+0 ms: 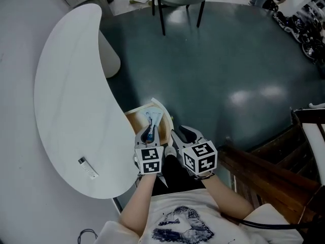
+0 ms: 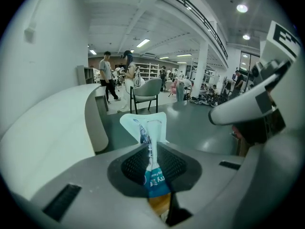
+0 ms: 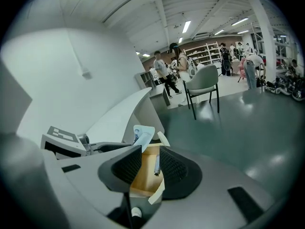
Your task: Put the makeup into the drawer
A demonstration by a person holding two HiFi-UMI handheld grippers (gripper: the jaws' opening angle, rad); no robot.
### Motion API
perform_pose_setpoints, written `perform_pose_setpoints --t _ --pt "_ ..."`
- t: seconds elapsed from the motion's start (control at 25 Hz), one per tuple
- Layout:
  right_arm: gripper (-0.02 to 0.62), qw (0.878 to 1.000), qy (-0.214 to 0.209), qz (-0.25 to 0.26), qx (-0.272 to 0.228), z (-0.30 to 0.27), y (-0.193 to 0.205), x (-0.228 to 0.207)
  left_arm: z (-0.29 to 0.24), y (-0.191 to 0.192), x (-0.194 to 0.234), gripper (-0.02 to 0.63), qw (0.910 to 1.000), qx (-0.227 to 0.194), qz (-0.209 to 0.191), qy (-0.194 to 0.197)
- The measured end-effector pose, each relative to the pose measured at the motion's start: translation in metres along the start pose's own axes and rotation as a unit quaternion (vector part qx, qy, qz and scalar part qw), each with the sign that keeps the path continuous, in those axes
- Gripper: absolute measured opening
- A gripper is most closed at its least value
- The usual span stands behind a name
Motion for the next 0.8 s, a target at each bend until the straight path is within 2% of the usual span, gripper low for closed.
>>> perform_pose_setpoints --t 0.28,0.8 --pt "0.130 1.000 0.006 -0.015 -0.002 -0.005 0.016 -0.011 -0.015 0.012 -0.013 0.100 0.9998 0.011 0.012 0.013" --pt "0.130 0.999 0.008 -0.039 0.004 -0.012 0.047 -0.028 -0.048 0.048 -0.021 0.100 0.9991 0.038 0.018 0.007"
Point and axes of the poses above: the fingertips, and each gripper's own axes: z backward along the fingers, x to its left, y out of its underside, the point moved 9 cm from there along z, backward along the fingers, and after that the axes turned 10 degrees about -y, right-handed, at the moved point
